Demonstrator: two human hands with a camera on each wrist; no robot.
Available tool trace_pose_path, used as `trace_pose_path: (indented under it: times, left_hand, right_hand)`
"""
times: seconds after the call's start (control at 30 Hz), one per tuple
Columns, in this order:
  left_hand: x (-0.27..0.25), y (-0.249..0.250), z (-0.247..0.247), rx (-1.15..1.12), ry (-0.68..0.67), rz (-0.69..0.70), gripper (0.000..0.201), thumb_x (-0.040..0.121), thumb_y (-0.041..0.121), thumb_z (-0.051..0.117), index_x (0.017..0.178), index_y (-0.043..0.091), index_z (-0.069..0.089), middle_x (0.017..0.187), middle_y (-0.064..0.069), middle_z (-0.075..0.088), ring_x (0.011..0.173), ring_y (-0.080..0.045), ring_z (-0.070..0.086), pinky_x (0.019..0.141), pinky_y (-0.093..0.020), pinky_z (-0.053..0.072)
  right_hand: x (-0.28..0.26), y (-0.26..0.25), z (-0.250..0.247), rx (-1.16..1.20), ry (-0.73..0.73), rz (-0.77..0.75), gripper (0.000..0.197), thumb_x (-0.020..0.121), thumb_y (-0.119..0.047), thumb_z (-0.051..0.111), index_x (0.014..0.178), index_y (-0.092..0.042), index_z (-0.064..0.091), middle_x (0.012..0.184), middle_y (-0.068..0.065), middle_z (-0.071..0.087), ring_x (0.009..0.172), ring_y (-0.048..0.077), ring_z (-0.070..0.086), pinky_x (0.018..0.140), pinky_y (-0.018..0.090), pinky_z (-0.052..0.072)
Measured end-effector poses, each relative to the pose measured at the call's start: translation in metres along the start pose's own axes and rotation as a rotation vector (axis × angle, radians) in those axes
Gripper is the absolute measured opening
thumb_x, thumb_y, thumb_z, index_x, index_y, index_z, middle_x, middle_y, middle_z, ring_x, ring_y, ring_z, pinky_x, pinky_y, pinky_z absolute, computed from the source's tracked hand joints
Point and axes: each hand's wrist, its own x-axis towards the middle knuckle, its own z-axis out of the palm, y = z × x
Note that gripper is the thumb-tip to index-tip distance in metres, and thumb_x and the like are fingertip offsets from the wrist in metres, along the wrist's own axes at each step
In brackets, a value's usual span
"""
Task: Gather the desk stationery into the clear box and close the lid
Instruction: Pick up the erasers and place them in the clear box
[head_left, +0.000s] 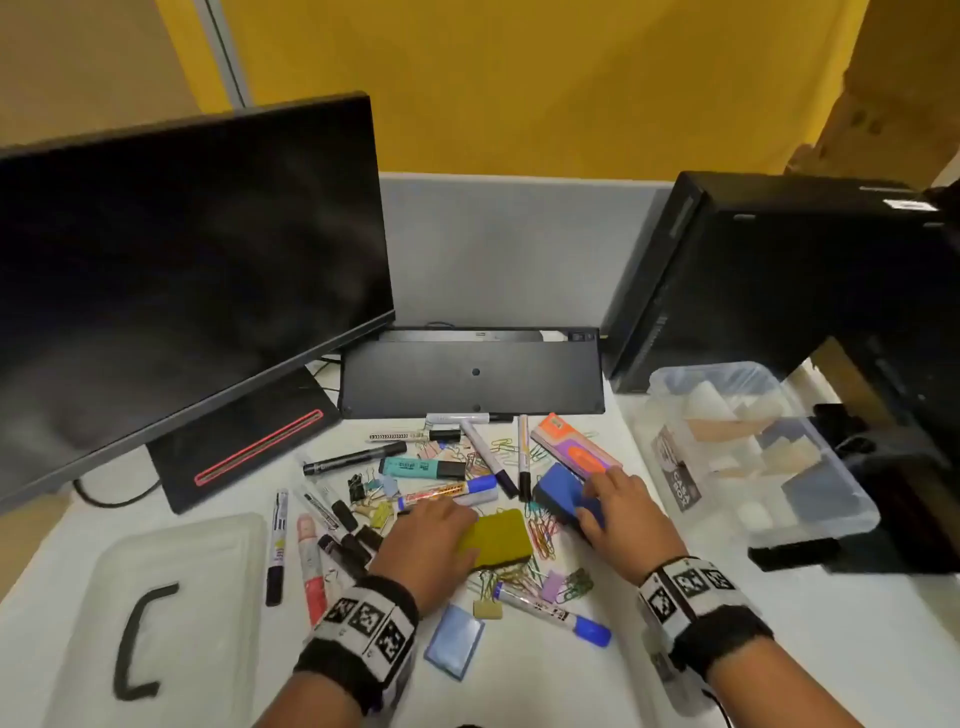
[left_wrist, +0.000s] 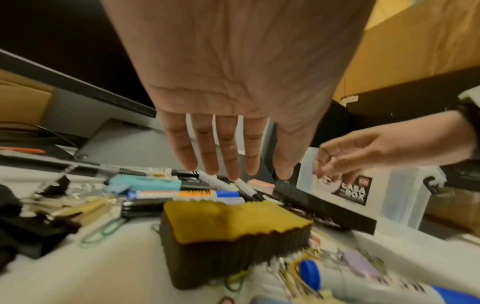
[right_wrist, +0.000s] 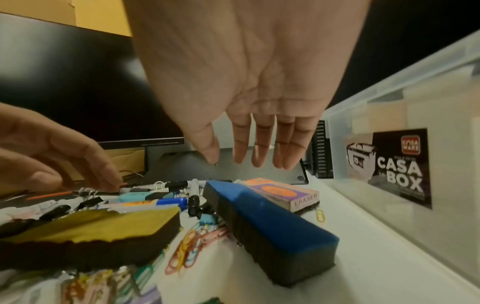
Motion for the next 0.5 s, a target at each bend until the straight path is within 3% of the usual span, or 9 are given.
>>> trace_pose_path:
  times: [0.2,0.37,0.5]
  left_hand:
    - [0.02,0.024,0.024,0.05,-0.095,-0.049,0.061,0.089,0.043,0.054,0.142,0.029,0.028,0.146,0.004,0.032,0.131,-0.019,0.032,0.108,-0.036,0.03]
    - [0.026,0.026,0.033,0.133,-0.119,-0.11,0.07,0.087,0.042,0.059,0.145,0.029,0.022,0.146,0.002,0.032,0.132,-0.021,0.033,0.109,-0.039,0.03]
    - [0.03,0.023,0.04,0.242,-0.129,-0.139,0.074,0.087,0.038,0.06,0.146,0.026,0.017,0.147,-0.002,0.034,0.132,-0.024,0.034,0.11,-0.04,0.029]
  right_hand:
    - [0.014,0.015,0.025,0.058,-0.143,0.041,0.06,0.09,-0.055,0.046,0.138,-0.022,0.033,0.137,0.002,0.038,0.119,0.021,0.041,0.099,0.033,0.041]
    - [0.014,0.021,0.037,0.025,-0.123,0.015,0.055,0.094,-0.045,0.044,0.143,-0.025,0.028,0.142,0.003,0.034,0.121,0.021,0.04,0.102,0.035,0.04]
    - [0.016,0.024,0.033,0.112,-0.114,0.051,0.056,0.091,-0.042,0.052,0.141,-0.03,0.03,0.138,0.003,0.04,0.118,0.022,0.04,0.1,0.036,0.037]
